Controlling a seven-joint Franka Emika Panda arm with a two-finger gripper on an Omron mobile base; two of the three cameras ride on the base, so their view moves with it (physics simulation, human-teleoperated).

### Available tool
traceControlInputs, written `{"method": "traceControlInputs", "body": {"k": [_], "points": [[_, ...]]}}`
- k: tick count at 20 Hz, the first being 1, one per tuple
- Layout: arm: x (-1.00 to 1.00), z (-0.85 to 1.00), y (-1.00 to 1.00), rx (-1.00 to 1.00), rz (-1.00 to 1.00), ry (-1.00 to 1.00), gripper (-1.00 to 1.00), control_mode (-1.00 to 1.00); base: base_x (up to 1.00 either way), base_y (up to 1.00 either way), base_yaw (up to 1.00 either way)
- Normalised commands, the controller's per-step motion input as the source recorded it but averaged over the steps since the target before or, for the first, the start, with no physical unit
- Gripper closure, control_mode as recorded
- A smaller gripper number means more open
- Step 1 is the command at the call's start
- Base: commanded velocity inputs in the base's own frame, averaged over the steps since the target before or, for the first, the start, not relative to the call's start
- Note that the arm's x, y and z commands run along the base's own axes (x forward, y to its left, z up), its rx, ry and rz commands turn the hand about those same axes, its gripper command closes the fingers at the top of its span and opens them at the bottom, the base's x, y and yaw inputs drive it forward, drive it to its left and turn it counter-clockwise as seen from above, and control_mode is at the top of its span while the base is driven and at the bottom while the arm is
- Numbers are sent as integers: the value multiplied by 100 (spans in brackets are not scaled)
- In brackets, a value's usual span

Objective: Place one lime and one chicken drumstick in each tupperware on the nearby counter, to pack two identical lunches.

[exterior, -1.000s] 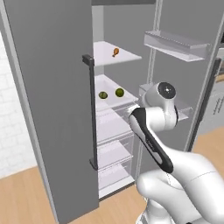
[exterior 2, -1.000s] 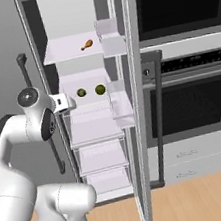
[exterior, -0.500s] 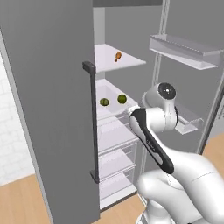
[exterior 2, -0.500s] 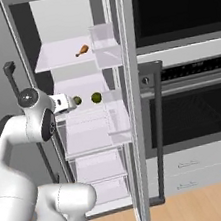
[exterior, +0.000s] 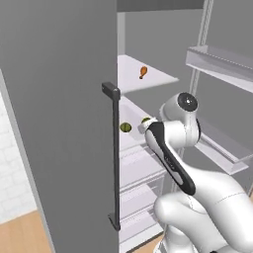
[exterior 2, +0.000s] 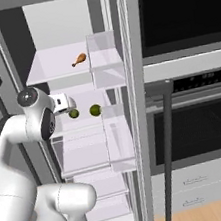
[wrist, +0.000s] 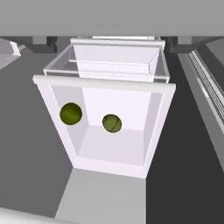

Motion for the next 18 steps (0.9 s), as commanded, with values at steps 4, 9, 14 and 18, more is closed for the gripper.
{"method": "traceControlInputs", "body": {"k": [4, 9, 14, 18], "points": [[0, 0, 0, 0, 0, 0, -100, 100, 29, -20, 0], [0, 0, 0, 0, 0, 0, -100, 100, 37, -24, 0], [0, 0, 0, 0, 0, 0, -100, 100, 39, -31, 0], [0, 0, 0, 0, 0, 0, -100, 100, 51, -4, 0]]}}
